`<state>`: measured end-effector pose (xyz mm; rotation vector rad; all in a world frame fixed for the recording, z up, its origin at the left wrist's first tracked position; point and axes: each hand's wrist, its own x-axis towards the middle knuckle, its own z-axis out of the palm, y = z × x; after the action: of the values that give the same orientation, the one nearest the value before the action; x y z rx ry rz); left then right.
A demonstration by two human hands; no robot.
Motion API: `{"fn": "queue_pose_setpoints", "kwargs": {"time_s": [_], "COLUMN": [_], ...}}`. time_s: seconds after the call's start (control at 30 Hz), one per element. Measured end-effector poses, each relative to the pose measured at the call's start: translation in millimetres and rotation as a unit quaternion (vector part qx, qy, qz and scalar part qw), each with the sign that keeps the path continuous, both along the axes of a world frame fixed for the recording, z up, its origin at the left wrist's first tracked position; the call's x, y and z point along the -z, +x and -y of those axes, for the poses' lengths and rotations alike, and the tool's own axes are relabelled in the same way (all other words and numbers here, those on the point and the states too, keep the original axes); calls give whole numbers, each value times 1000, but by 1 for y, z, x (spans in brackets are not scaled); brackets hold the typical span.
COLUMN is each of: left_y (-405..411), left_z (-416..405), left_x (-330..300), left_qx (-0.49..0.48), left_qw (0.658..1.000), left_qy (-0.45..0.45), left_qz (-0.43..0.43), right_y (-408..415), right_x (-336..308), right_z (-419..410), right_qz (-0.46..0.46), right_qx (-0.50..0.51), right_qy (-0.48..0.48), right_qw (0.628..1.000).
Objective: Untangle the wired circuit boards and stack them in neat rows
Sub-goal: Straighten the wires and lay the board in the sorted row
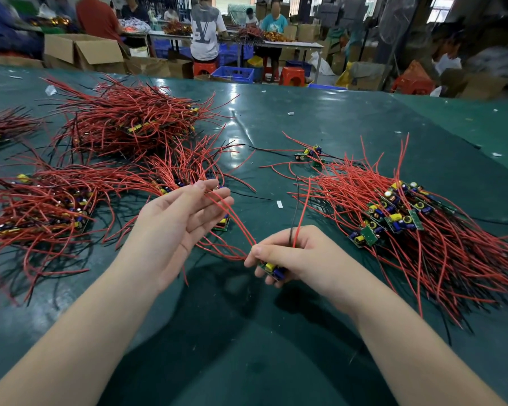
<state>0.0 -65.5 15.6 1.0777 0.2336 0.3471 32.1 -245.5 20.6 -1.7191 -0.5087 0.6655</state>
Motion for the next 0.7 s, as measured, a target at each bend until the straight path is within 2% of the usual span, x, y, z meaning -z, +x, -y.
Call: {"fn": "queue_pose_setpoints", "kwargs": {"time_s": [0.17,0.33,0.4,0.53,0.7], "left_y": [-3,-4,-3,-2,-4], "left_z": [2,4,3,11,22], "left_x": [-2,0,0,2,9], "left_qx": [-28,-68,-51,57,130], "left_qw": [997,980,986,997,989], "left_qy": [66,180,157,37,65], "left_qz": [21,41,37,26,16], "right_y": [1,0,0,2,3], "right_x": [0,-4,-3,0,3], "right_z": [2,7,6,2,0], "right_qz": [0,-2,-3,-12,-21], "right_qx": [-13,-52,-49,-13,9], "right_qy": [12,44,48,58,65], "right_qw": [1000,998,998,998,998]}}
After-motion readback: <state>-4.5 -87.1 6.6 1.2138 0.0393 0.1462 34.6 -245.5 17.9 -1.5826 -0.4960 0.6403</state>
